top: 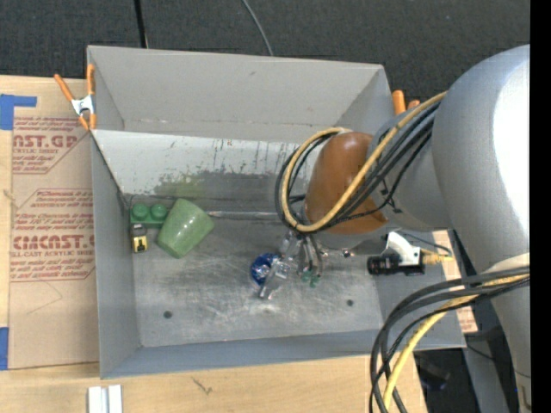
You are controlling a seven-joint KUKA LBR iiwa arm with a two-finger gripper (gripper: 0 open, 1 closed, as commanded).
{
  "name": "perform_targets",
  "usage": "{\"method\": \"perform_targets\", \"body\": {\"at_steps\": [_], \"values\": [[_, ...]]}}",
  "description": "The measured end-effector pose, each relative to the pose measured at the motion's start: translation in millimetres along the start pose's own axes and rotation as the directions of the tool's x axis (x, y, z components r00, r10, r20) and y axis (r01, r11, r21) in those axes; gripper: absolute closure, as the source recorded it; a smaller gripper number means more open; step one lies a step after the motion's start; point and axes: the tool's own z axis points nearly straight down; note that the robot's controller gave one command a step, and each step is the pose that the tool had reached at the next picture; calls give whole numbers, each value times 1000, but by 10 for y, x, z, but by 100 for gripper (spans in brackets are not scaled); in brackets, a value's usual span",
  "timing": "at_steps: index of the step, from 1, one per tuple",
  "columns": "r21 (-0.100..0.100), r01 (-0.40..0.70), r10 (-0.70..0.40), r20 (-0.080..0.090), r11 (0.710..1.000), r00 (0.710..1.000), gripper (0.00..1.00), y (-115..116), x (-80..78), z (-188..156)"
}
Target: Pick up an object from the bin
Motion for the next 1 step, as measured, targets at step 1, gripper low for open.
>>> {"method": "perform_targets", "body": {"at_steps": [1], "values": [[2, 49, -49, 1, 999, 999, 100, -272, -154, -1530]]}}
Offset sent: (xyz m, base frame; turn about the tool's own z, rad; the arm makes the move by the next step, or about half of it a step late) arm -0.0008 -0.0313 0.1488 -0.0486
